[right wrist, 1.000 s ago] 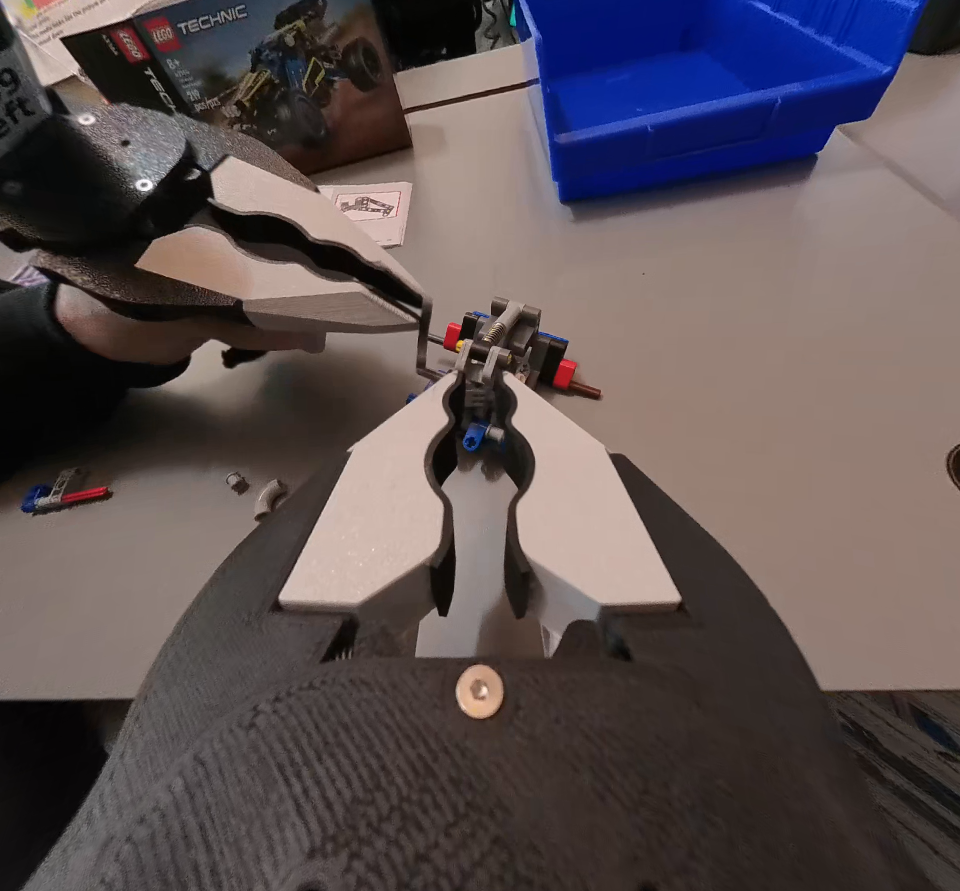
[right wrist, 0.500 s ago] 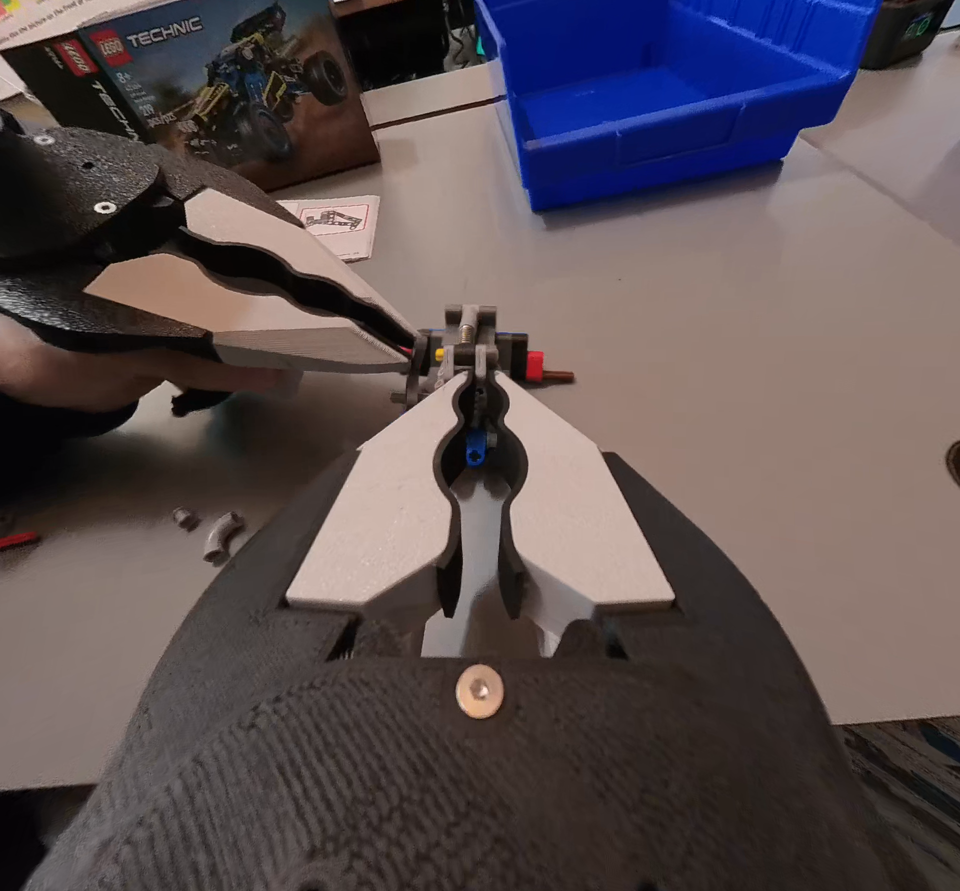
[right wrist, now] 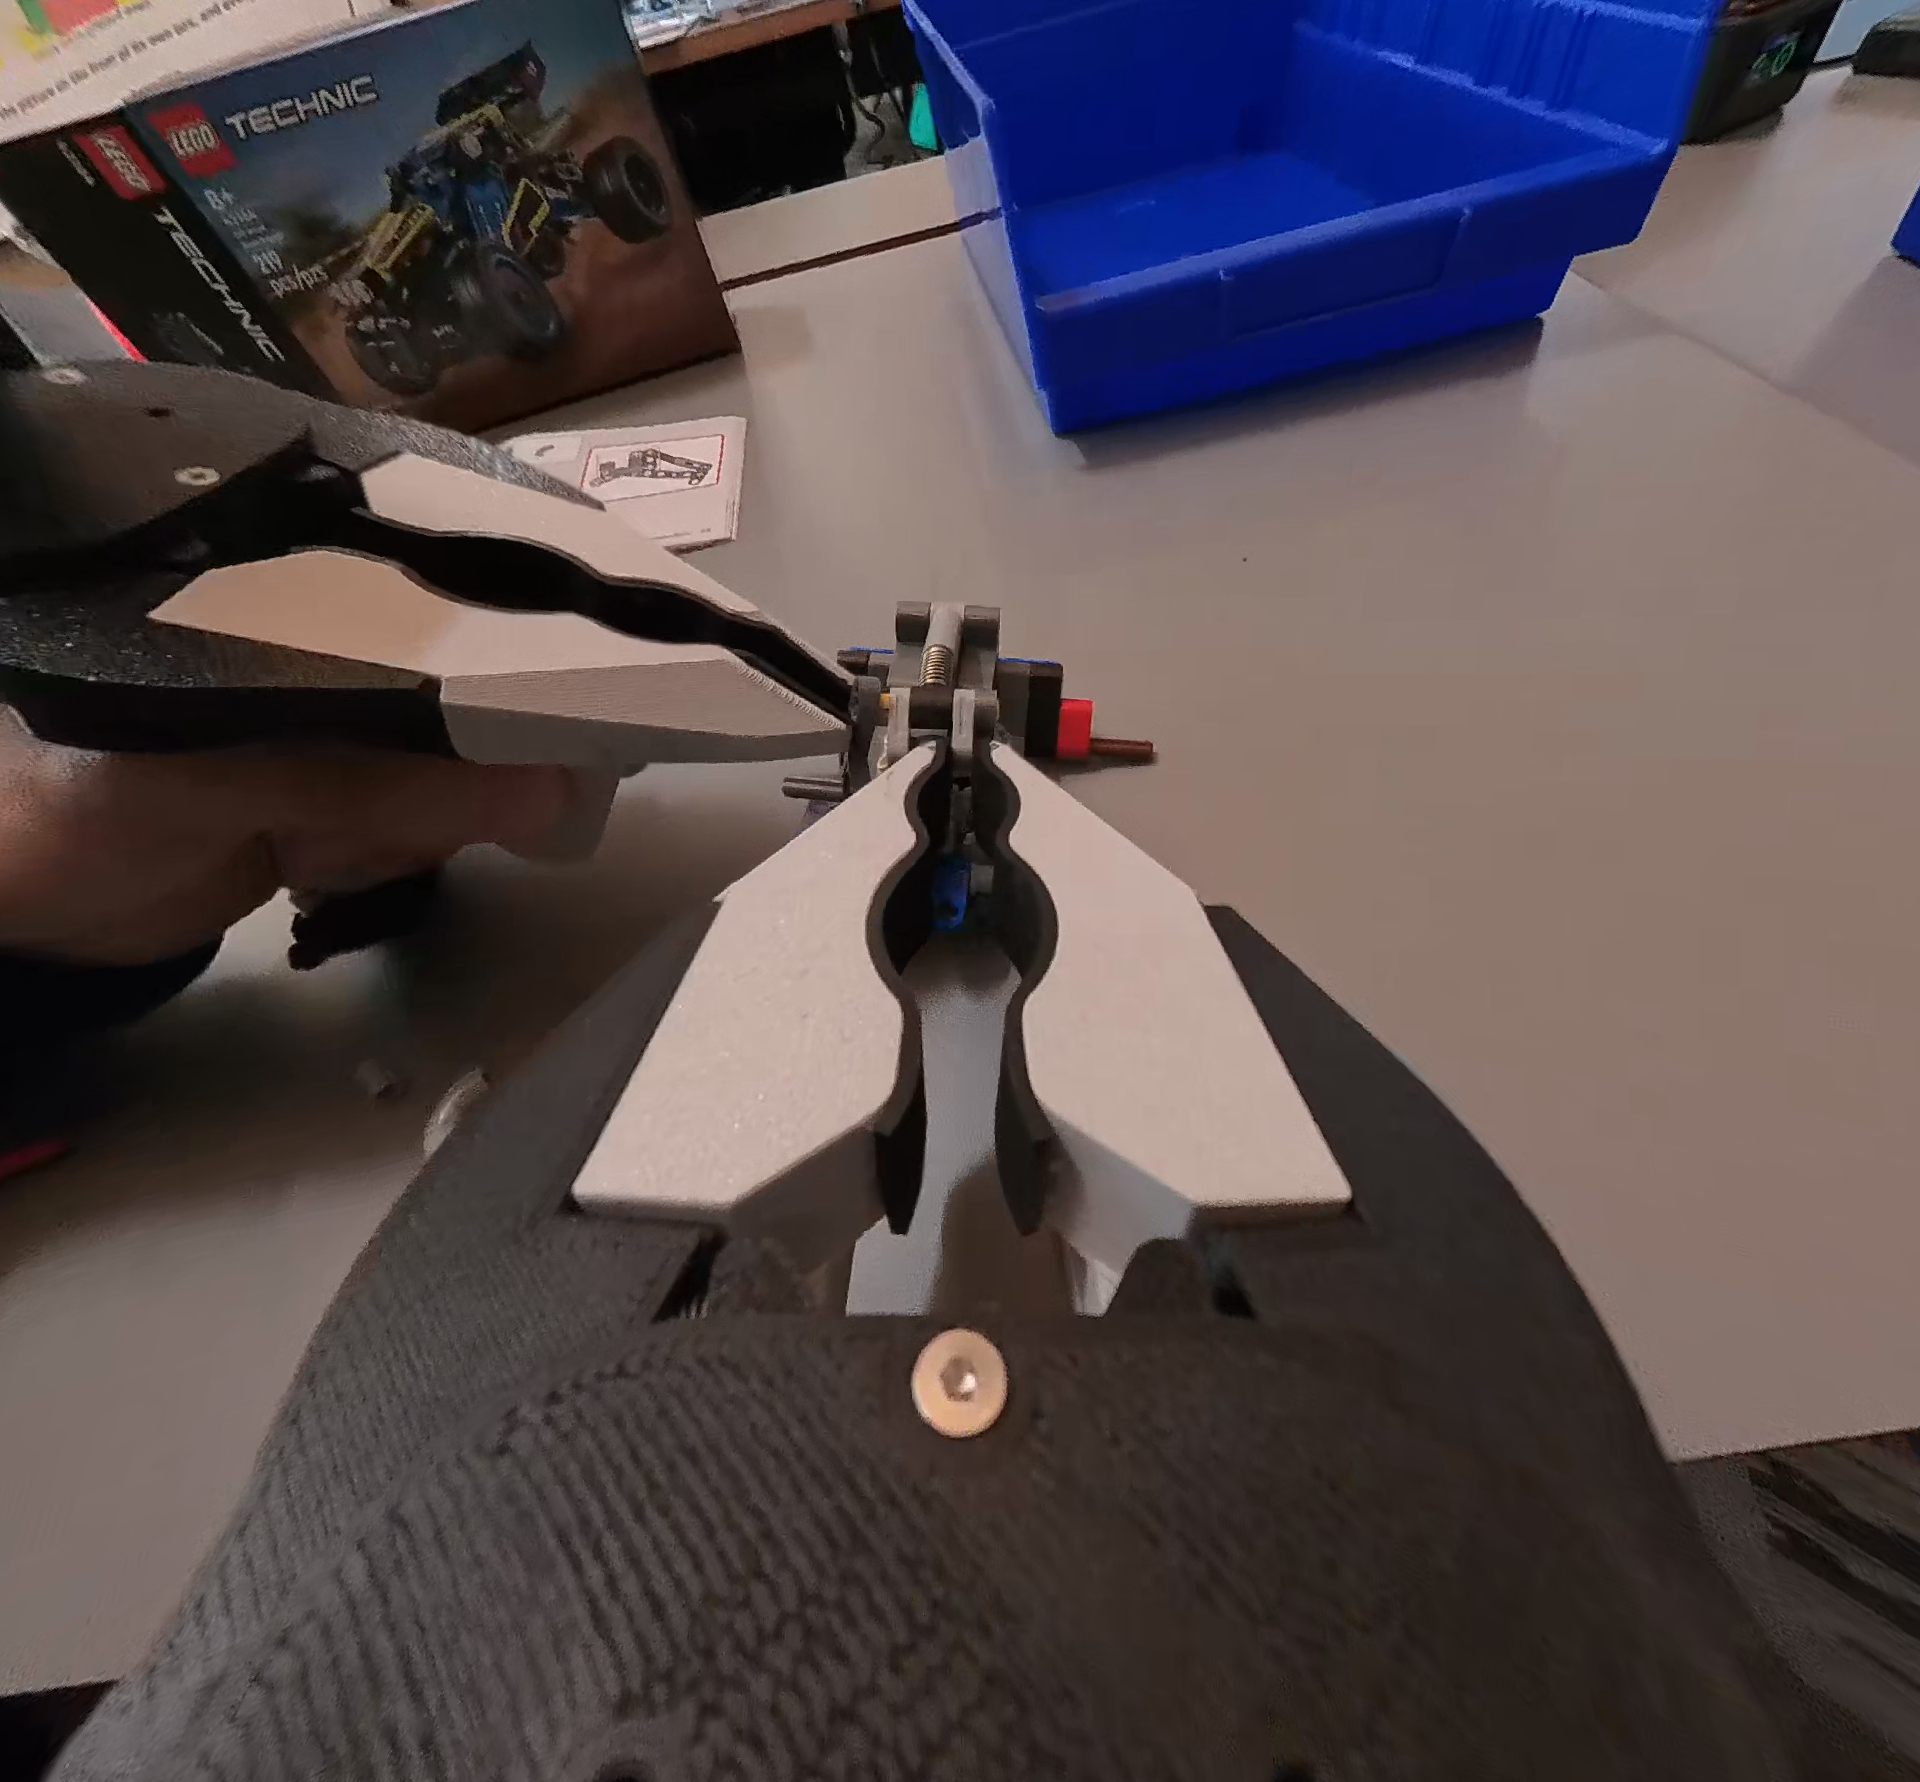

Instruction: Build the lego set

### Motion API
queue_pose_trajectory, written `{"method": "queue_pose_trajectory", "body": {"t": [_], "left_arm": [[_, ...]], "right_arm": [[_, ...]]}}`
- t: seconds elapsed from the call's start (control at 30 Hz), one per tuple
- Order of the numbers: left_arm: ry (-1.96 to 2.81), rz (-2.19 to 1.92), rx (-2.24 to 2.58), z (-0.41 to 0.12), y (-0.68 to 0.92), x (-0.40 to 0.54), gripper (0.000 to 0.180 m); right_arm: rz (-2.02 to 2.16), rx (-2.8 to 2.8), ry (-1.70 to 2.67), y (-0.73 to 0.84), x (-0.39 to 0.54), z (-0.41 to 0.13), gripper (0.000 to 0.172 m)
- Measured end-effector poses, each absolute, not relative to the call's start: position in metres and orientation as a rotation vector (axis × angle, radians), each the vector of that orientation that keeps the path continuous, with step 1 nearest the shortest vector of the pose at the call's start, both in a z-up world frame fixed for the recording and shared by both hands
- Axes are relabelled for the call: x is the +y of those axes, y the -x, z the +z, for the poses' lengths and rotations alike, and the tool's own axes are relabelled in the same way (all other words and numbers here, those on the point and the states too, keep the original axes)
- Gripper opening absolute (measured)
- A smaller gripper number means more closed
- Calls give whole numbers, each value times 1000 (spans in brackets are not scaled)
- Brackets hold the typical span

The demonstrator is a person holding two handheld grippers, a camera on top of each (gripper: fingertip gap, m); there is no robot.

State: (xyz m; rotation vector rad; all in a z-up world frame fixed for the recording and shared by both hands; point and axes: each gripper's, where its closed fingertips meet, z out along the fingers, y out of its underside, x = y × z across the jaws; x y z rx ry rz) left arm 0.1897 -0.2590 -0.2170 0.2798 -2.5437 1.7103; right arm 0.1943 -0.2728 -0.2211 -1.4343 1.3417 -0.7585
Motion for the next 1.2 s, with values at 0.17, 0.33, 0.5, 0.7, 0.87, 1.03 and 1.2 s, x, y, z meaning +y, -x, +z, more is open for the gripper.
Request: {"method": "queue_pose_trajectory", "body": {"t": [0.17,0.33,0.5,0.7,0.87,1.03,1.2], "left_arm": [[-323,1660,-2451,-217,-190,-258,2],[-332,1612,-2371,-217,-189,-258,2],[-365,1593,-2300,-215,-191,-256,2],[-357,1531,-2257,-218,-193,-252,0],[-289,1519,-2301,-220,-191,-250,0],[-225,1574,-2402,-220,-192,-251,1],[-182,1634,-2475,-219,-192,-253,5]], "right_arm": [[-660,1359,1359,-195,-272,-220,0],[-626,1362,1360,-195,-270,-221,0],[-696,1307,1432,-196,-267,-219,0],[-831,1220,1565,-197,-265,-219,0],[-897,1208,1638,-197,-265,-220,0],[-866,1218,1587,-198,-265,-221,0],[-867,1229,1558,-198,-266,-220,0]]}}
